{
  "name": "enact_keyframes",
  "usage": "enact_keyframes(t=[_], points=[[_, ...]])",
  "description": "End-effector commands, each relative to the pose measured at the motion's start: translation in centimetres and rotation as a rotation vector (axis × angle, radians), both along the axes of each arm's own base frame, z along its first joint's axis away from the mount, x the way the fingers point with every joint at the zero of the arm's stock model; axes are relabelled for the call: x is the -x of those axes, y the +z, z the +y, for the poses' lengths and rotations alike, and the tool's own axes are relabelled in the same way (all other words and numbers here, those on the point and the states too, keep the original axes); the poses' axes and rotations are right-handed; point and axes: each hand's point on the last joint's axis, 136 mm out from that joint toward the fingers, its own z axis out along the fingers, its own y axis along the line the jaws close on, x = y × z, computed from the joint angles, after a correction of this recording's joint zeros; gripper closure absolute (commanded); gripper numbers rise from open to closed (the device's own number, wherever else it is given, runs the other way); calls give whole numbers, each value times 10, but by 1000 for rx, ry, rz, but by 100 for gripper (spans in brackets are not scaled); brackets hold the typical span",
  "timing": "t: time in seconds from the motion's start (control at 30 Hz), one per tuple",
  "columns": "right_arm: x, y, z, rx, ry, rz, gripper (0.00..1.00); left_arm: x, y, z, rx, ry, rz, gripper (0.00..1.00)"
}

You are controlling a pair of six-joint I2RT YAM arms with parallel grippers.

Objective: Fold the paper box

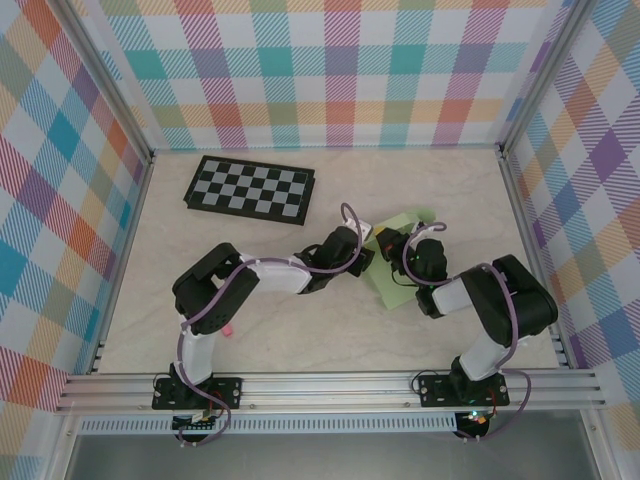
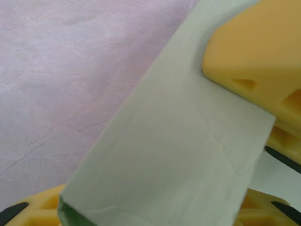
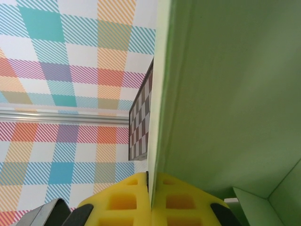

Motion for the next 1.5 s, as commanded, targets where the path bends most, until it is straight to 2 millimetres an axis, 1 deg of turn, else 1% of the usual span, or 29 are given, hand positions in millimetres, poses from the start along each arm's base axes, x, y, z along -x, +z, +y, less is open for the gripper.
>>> enact_keyframes(t=[0.0,0.13,0.2,0.23,0.3,0.43,0.47,0.53,0.63,0.73,0.8,0.87,0.9,1.0,1.07,1.13,1.2,1.27,1.3,1.33,1.4,1.47], points=[[13,-17,4,30,21,66,100,-3,13,-9,24,66,-22,55],[15,-17,5,39,17,70,100,-4,12,-8,24,95,-15,56],[17,-16,7,40,27,66,100,-5,16,-9,36,100,-16,56],[17,-14,7,40,31,57,98,-5,17,-9,36,103,-13,57],[19,-8,11,45,56,21,88,-6,20,-8,38,108,-18,58],[23,-5,10,74,70,15,83,-11,20,1,-10,121,-42,60],[24,-4,9,82,70,16,80,-13,18,3,-13,126,-40,62],[25,-1,7,105,72,0,72,-18,16,7,-5,138,-32,62],[29,7,1,140,73,-34,67,-27,12,11,-2,159,-26,63],[32,17,-9,202,85,-54,65,-37,14,15,24,186,-13,64],[35,20,-18,268,84,-40,64,-44,18,18,49,205,-5,64],[39,23,-29,390,98,-46,60,-53,26,21,97,226,17,64],[40,27,-33,446,105,-68,58,-59,30,23,123,243,28,64],[47,41,-52,648,109,-164,54,-72,44,30,190,274,42,64],[49,51,-61,736,122,-248,51,-77,54,34,226,289,49,65],[50,55,-59,798,203,-334,49,-83,62,40,265,311,65,65],[55,59,-42,867,353,-476,48,-86,67,47,311,332,100,64],[59,59,-27,902,506,-528,46,-88,71,51,356,351,142,64],[58,60,-22,901,556,-531,45,-87,73,53,375,360,152,64],[55,61,-20,907,574,-521,44,-88,76,55,393,368,156,64],[39,64,-29,957,511,-484,44,-89,83,62,429,381,144,65],[29,77,-40,1002,421,-482,41,-91,91,71,446,400,128,64]])
